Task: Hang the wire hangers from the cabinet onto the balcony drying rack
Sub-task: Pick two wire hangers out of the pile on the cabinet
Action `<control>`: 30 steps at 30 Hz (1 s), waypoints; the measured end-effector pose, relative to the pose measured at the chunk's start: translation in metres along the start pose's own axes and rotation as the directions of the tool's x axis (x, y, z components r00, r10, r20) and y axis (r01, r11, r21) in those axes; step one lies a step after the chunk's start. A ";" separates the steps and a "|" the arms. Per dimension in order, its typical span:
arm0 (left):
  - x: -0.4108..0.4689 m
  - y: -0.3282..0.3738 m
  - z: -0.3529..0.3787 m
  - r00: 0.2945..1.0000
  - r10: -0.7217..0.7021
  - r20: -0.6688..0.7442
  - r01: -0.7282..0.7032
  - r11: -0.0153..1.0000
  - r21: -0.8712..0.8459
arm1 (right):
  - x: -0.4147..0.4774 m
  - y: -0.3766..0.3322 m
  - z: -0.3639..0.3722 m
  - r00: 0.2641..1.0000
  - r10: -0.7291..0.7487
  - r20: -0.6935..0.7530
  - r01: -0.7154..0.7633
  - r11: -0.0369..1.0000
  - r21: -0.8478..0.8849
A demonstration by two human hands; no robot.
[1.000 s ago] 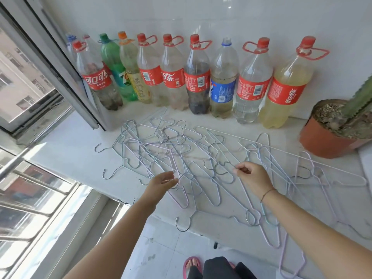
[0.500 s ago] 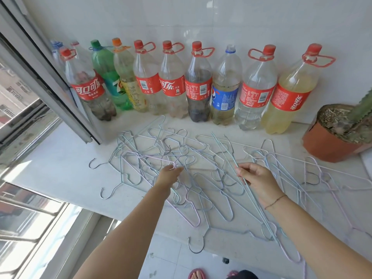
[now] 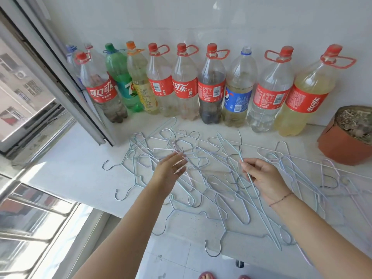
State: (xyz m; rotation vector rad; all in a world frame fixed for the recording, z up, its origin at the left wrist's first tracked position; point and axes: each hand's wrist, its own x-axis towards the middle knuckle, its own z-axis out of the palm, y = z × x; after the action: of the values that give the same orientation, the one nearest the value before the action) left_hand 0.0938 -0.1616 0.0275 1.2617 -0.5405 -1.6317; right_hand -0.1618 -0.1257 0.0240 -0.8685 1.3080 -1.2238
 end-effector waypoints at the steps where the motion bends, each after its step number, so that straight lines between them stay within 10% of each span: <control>1: -0.005 0.005 -0.001 1.000 0.011 0.012 -0.010 0.999 -0.032 | 0.000 -0.002 0.005 1.000 -0.002 0.011 0.002 1.000 0.005; 17: -0.135 0.038 -0.011 0.917 0.337 -0.212 -0.374 0.912 -0.167 | -0.037 -0.051 0.067 0.907 -0.025 0.420 0.013 0.999 0.032; 30: -0.367 -0.024 -0.063 0.704 0.396 -0.589 -0.531 0.845 -0.067 | -0.190 -0.031 0.151 0.502 0.078 0.861 -0.077 0.996 -0.045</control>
State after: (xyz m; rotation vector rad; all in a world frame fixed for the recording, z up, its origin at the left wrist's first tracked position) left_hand 0.1393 0.1842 0.1613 1.2211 -0.2553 -0.8059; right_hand 0.0074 0.0258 0.1149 -1.1921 0.4859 -0.5221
